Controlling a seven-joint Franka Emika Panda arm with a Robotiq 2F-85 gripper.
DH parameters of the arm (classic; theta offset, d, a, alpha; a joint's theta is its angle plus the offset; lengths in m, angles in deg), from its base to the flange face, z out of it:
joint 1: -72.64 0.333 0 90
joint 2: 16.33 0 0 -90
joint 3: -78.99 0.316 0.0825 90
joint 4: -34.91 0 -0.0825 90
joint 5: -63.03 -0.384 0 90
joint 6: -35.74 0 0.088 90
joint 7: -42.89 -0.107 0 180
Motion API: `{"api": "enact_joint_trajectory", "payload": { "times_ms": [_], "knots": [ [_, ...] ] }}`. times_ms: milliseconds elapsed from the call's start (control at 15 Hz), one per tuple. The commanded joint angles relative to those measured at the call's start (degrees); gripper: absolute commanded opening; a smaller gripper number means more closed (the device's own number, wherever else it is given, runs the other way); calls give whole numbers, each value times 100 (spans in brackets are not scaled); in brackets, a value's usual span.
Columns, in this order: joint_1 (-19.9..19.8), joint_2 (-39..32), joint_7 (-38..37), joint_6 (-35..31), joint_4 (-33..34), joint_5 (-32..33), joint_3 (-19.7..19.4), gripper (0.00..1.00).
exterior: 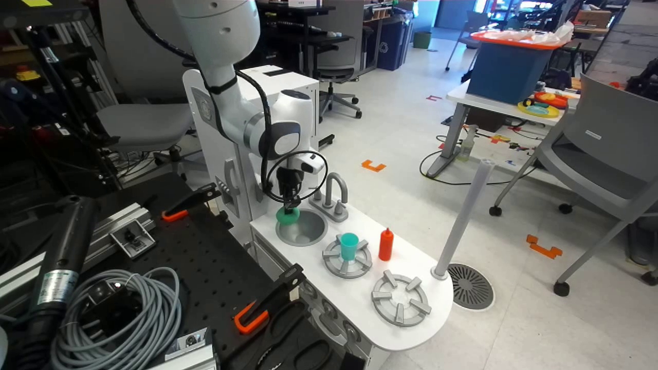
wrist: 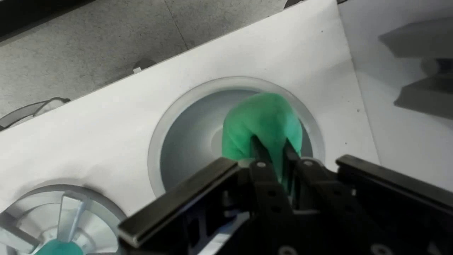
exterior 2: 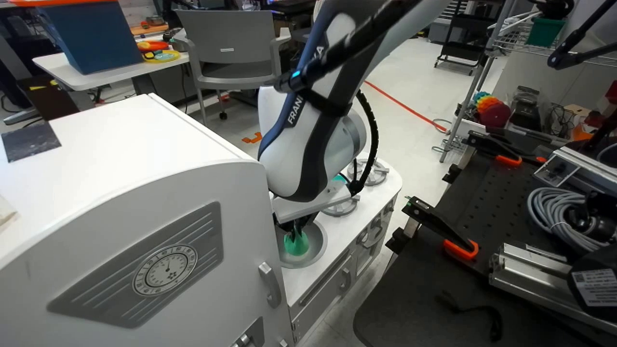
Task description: Remove the green object from the toy sink and put it on the toy stove
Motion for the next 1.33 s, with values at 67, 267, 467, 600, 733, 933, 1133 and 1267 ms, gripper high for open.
{"api": "enact_joint_trajectory", "payload": {
  "times_ms": [67,267,467,600,733,933,1133,1267],
  "knots": [
    [-356,1206,351,-1078,-1681,-452,149,3],
    [-1013,1835,653,-1579,-2433,-792,393,3],
    [-1909,2414,1010,-1971,-3082,-1067,734,3],
    [-2625,2716,1260,-2043,-3357,-1196,1054,3],
    [-3168,2817,1509,-1754,-3326,-1207,1249,3],
    [-3360,2662,1617,-1086,-2875,-1184,1024,3],
    [-3047,2297,1385,-323,-2154,-1136,403,3],
    [-2790,1969,1170,52,-1643,-1058,-26,3]
  ]
}}
